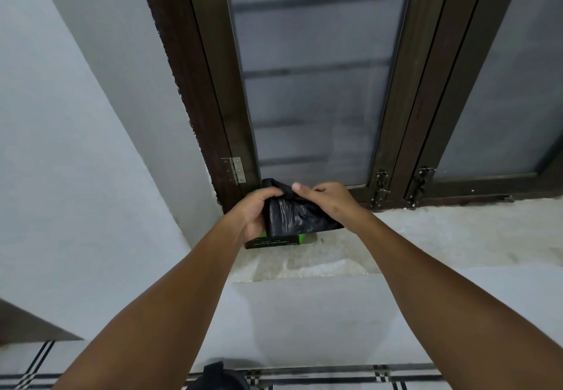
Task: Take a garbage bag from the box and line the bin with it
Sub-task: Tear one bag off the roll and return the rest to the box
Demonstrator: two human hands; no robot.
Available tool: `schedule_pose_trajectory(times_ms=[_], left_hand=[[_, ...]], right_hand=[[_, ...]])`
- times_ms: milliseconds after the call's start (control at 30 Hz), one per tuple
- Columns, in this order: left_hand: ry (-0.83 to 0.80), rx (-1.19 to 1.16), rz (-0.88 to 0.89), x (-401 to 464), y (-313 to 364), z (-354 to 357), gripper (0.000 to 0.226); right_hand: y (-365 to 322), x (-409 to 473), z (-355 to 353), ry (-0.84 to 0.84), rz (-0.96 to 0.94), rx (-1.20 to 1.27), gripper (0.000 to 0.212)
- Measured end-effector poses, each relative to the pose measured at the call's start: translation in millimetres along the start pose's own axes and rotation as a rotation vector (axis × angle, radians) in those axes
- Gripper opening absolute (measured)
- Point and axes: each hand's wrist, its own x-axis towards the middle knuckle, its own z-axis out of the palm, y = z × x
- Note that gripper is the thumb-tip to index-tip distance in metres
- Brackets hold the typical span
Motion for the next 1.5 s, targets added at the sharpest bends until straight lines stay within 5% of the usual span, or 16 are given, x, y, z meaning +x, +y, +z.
schedule_pose_trajectory(times_ms=[100, 233, 367, 633, 733, 833, 933, 1200, 1500], left_hand=[[0.038, -0.005, -0.006, 0, 1, -5, 0.033], [0.050, -0.002, -0.014, 2, 1, -11, 0.037], [0.023, 0.001, -0.028, 3, 2, -11, 0.026], [-0.033, 0.135, -0.063, 11, 2, -14, 0.043], [-0.062, 0.117, -0.081, 14, 0, -13, 0.045], [-0.077, 0.142, -0.110, 10, 2, -8, 0.041], [-0.085, 0.151, -0.092, 10, 3, -10, 0.044], [-0.100, 0.198, -0.098, 11, 4, -24, 0.055], [-0.059, 0.145, -0.129, 4, 5, -17, 0.063]], right_hand=[[2, -3, -3, -0.068, -0.026, 0.041, 0.039], [-2, -4, -4, -0.085, 0.054, 0.132, 0.018], [1, 2, -1, -0.013, 0.090, 0.216, 0.027], [-7, 10, 3, 0.106, 0.164, 0.418, 0.030], [-11, 4, -1, -0.031, 0.180, 0.451, 0.020], [-8, 3, 0, -0.247, 0.104, 0.202, 0.042], [-6, 3, 5, -0.288, 0.102, -0.012, 0.029], [-5, 2, 3, -0.137, 0.156, 0.160, 0.008], [-8, 8, 10, 0.014, 0.110, 0.353, 0.022]])
